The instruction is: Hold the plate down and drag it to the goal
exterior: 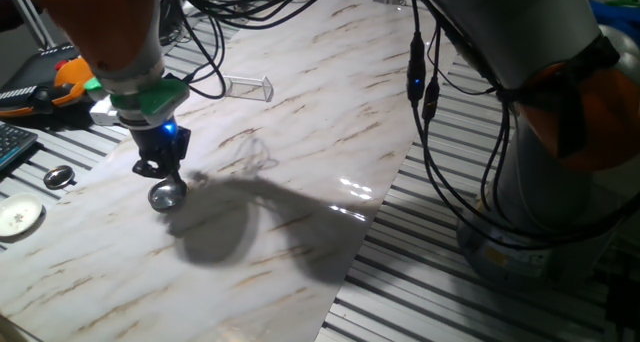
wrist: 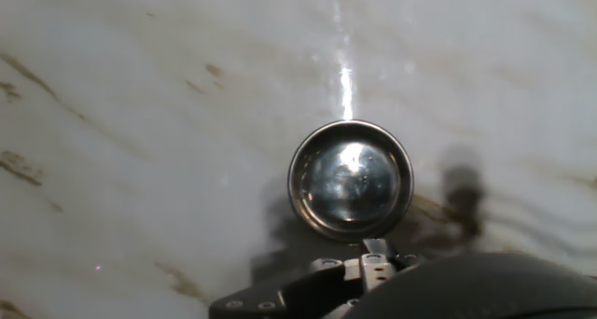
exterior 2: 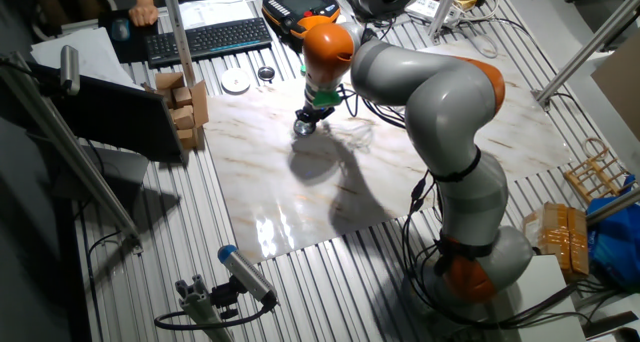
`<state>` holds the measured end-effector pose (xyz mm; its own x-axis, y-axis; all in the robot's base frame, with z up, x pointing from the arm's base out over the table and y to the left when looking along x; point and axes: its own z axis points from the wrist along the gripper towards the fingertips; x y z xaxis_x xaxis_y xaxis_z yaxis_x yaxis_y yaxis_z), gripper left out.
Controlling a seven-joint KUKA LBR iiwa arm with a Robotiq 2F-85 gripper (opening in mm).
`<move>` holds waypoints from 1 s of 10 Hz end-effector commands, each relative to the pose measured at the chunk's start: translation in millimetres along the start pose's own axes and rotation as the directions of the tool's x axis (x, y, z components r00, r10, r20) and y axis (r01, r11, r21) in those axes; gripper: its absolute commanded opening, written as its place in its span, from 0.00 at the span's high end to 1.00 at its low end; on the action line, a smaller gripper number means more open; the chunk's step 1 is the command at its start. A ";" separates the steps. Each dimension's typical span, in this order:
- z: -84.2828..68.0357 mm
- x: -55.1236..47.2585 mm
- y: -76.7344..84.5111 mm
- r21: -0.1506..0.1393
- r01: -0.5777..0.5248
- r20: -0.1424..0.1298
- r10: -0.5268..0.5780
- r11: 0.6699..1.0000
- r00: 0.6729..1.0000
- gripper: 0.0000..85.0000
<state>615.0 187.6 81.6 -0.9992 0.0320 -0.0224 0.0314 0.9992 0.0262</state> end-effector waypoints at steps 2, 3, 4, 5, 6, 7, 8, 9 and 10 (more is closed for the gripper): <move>3.3 -3.5 1.5 0.001 -0.003 0.003 0.003 1.000 1.000 1.00; 3.4 -4.3 0.1 -0.001 -0.003 0.003 0.003 1.000 1.000 1.00; 4.0 -4.8 -1.6 -0.004 -0.002 0.003 0.002 1.000 1.000 1.00; 5.0 -6.1 -2.5 0.001 -0.002 0.006 0.002 1.000 1.000 1.00; 7.5 -7.6 -3.7 0.002 -0.002 0.009 0.002 1.000 1.000 1.00; 9.0 -9.4 -6.1 0.002 0.001 0.011 -0.001 1.000 1.000 1.00; 8.2 -11.3 -9.3 0.001 0.007 0.008 -0.007 1.000 1.000 1.00; 8.2 -11.3 -9.3 -0.002 0.003 0.006 -0.003 1.000 1.000 1.00; 8.2 -11.3 -9.3 -0.015 -0.022 0.005 0.022 1.000 1.000 1.00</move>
<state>626.1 178.6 73.4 -0.9980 0.0578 -0.0271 0.0566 0.9975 0.0428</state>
